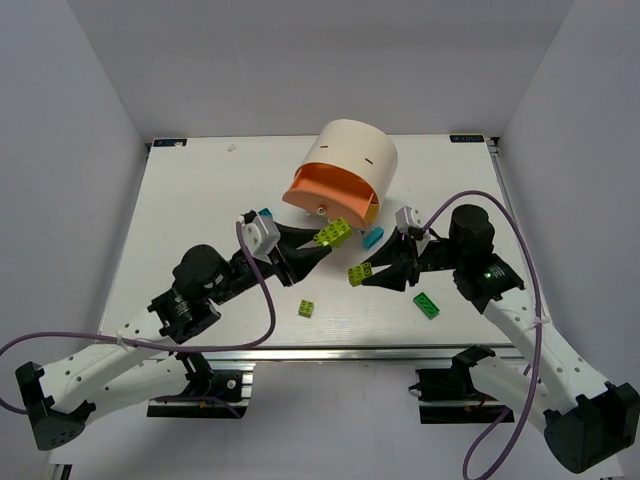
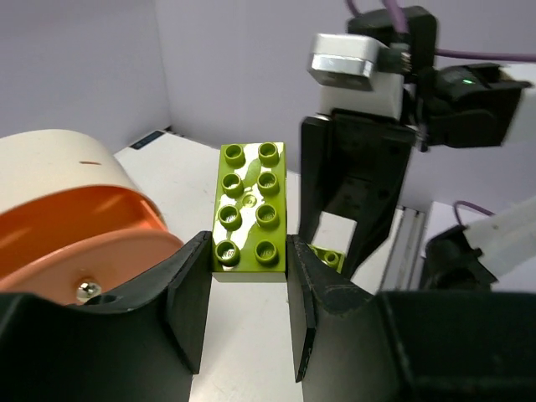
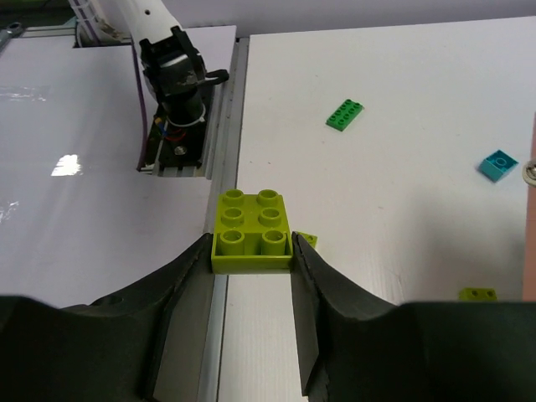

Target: Sort the legos into containers by color

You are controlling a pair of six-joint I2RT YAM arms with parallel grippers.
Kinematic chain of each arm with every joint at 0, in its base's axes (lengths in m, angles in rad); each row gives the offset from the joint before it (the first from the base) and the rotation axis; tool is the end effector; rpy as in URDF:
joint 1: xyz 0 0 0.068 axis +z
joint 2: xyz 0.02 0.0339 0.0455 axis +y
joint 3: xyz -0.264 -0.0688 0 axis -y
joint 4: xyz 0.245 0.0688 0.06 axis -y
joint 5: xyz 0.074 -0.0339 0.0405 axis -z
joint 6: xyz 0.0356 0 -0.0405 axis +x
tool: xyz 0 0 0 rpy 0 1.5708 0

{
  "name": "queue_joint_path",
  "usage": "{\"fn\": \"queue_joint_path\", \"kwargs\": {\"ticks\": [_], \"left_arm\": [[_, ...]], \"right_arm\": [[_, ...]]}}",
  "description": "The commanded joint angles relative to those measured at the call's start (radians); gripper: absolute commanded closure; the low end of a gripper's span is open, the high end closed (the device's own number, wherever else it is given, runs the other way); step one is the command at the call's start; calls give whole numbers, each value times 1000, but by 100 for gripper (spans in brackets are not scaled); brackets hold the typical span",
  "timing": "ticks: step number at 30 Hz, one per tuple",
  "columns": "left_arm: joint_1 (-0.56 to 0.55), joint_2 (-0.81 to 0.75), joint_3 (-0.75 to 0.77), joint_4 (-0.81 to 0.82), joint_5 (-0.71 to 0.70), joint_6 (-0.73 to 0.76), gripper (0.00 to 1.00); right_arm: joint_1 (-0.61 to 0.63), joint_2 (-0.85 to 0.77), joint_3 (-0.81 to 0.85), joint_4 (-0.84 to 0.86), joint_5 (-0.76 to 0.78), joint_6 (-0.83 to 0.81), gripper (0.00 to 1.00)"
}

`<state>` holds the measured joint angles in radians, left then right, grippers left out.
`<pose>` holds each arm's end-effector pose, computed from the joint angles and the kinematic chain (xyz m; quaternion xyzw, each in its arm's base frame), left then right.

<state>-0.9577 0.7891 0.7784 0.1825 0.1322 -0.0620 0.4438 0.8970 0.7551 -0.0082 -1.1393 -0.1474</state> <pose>0.1039 -0.1559 0.3769 0.3237 0.5572 -0.4097 0.6456 0.1615 0.1126 0.3313 -0.5224 0.5083 0.4855 0.4827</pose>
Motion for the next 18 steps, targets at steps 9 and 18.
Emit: {"fn": "queue_joint_path", "kwargs": {"ticks": [9, 18], "left_arm": [[43, 411, 450, -336, -419, 111, 100], [105, 648, 711, -500, -404, 327, 100]], "right_arm": [[-30, -121, -23, -107, 329, -119, 100], [-63, -219, -92, -131, 411, -172, 100]]}}
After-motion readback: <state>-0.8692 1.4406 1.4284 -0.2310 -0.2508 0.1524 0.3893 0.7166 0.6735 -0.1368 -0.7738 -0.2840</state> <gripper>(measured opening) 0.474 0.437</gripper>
